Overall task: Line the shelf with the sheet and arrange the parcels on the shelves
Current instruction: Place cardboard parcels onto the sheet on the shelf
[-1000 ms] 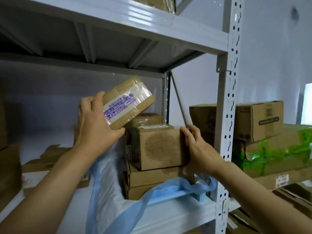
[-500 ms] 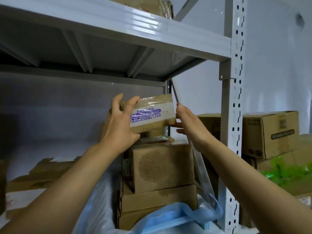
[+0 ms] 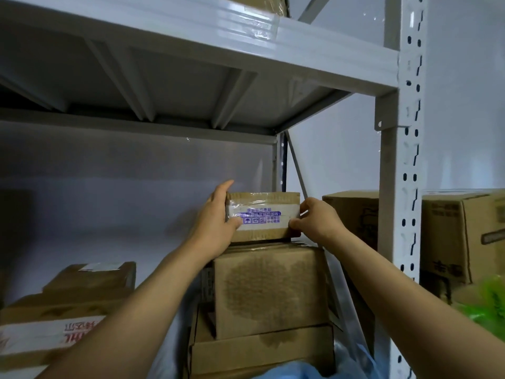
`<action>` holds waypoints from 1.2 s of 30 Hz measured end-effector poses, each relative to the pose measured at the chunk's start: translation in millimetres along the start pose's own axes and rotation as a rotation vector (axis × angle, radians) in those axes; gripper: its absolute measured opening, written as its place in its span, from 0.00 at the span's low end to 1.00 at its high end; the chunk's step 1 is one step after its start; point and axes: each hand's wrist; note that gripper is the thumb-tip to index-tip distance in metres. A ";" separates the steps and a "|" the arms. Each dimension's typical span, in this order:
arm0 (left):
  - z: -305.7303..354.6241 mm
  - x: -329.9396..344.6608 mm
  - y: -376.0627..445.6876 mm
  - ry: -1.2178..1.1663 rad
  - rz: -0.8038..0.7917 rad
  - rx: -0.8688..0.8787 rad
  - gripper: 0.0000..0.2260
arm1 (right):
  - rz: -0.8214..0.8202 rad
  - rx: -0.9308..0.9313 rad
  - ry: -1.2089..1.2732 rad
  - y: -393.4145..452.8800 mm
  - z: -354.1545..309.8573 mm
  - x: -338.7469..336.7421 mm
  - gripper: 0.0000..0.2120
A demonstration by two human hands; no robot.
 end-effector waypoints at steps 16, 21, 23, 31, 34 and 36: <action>-106.2 -121.9 -97.9 0.157 0.502 -0.549 0.19 | -0.005 -0.500 0.226 -96.6 -141.3 102.9 0.07; -130.4 -159.9 -113.6 0.509 0.248 -0.615 0.21 | -0.304 -0.294 0.088 -89.9 -149.5 194.6 0.19; -142.6 -163.3 -114.4 0.634 0.095 -0.589 0.21 | -0.393 -0.203 0.059 -82.1 -146.2 221.7 0.21; -177.8 -158.3 -109.9 1.023 -0.284 -0.511 0.34 | -0.450 -0.071 0.043 -52.1 -143.3 287.9 0.24; -173.1 -162.2 -111.2 1.126 -0.292 -0.441 0.32 | -0.442 -0.133 -0.006 -28.8 -148.1 298.4 0.30; -166.7 -166.3 -111.7 1.141 -0.283 -0.416 0.31 | -0.481 -0.182 -0.049 -14.0 -151.8 304.4 0.35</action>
Point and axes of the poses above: each hand's wrist, its own y-axis towards the middle knuckle, its own x-axis out of the palm, z = x × y, and after that the axes turned 1 degree about -y, right-handed
